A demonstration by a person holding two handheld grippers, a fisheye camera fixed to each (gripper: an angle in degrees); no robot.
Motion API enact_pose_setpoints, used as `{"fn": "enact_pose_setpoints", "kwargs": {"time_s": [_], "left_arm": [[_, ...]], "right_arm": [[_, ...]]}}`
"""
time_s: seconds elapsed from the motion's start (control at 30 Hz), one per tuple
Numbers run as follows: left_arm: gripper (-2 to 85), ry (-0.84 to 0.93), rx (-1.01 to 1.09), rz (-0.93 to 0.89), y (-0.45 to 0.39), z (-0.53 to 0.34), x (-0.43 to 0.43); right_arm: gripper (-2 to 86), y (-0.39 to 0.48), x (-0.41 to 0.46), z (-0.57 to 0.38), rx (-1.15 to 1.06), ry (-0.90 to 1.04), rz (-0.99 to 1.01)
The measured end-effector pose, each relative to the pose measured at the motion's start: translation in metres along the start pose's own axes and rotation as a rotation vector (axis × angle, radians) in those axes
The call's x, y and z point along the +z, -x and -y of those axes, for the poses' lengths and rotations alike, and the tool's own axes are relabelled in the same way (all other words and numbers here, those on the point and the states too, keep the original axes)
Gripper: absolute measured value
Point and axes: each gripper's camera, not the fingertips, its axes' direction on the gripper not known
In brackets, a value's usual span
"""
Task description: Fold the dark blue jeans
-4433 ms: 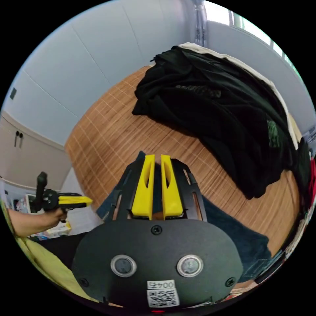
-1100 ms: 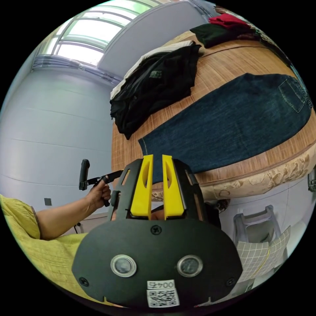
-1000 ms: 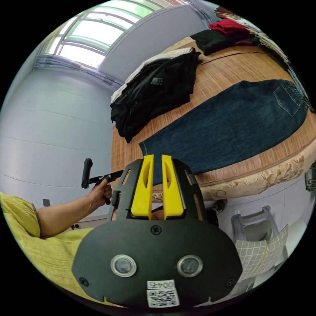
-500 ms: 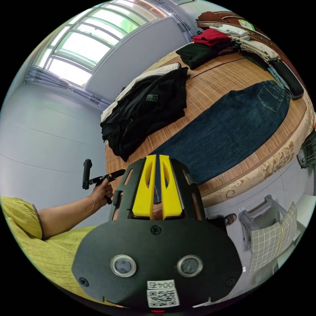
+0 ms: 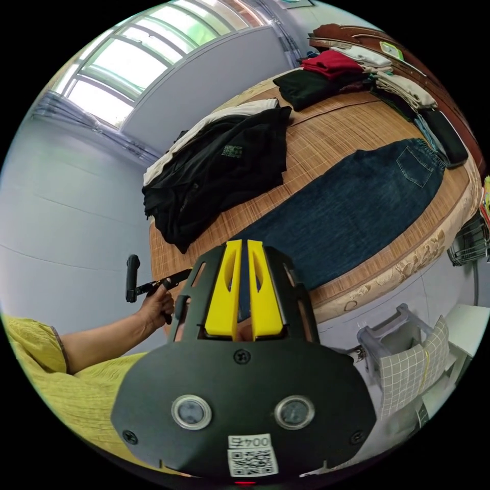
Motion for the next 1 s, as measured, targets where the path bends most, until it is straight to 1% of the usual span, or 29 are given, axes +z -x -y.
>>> {"fn": "enact_pose_setpoints", "kwargs": {"time_s": [0.13,0.27,0.63,1.0], "left_arm": [[2.5,0.024,0.082,0.019,-0.008,0.006,0.012],[0.6,0.048,0.137,0.039,-0.014,0.006,0.022],[0.1,0.049,0.112,0.014,-0.002,0.012,0.02],[0.1,0.083,0.129,0.032,-0.017,0.024,-0.002]], "right_arm": [[0.5,-0.003,0.011,-0.011,0.022,-0.016,-0.09],[-0.5,-0.011,0.02,-0.02,0.055,0.016,-0.098],[-0.7,-0.026,0.045,-0.028,0.124,0.092,-0.069],[-0.7,-0.024,0.043,-0.017,0.108,0.104,-0.038]]}}
